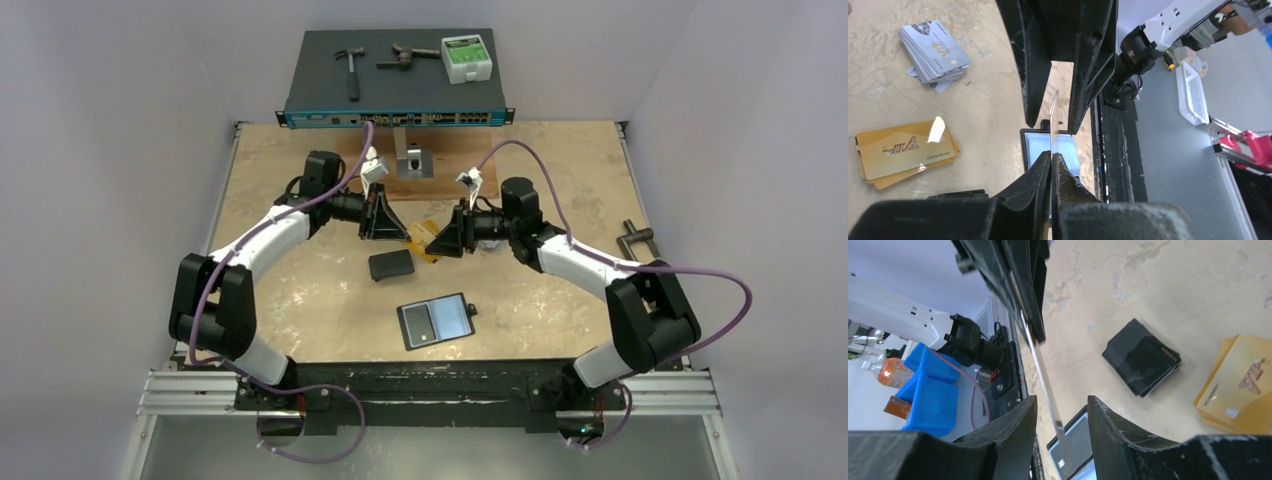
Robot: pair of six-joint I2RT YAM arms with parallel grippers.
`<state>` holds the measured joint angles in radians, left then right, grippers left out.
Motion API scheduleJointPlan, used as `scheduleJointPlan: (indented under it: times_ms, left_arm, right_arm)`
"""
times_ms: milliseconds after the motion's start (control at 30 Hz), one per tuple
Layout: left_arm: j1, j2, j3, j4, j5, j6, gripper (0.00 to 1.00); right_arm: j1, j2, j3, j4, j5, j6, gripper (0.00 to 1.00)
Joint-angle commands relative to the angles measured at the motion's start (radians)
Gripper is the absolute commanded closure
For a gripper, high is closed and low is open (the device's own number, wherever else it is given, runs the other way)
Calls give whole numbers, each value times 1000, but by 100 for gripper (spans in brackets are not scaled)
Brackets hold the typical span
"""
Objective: Put the credit cards into the card holder
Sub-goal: Place the credit card in the storage box.
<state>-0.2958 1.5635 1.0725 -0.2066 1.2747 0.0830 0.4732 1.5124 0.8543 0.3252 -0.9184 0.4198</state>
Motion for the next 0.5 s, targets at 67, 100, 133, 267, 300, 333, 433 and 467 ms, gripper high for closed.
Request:
scheduleJointPlan:
  times_ms: [67, 100, 133, 267, 300, 333, 433, 467]
  left_arm:
    - [58, -51, -31, 279, 72, -253, 100]
    - [65, -53, -41, 317, 72, -288, 100]
    - [71, -55, -49, 349, 77, -322, 100]
    - [73, -67, -68, 370, 78, -350, 100]
    - [73, -68, -70, 370, 78, -350, 100]
    - [73, -70, -72, 369, 78, -349, 100]
    - [73, -71, -72, 363, 83, -351, 100]
    - [73, -72, -72, 363, 85, -353, 100]
  right_arm:
    - [-34, -95, -97, 155, -70, 78, 59]
    - [-40, -103, -110, 164, -73, 84, 59]
    - [-45, -109, -119, 177, -76, 92, 60]
    - [-57, -121, -143, 271, -80, 153, 63]
    - [-59, -123, -146, 292, -76, 166, 63]
    - [-59, -124, -146, 306, -70, 171, 63]
    - [-60, -118, -135, 304, -61, 163, 63]
    - [-60, -113, -130, 286, -56, 148, 63]
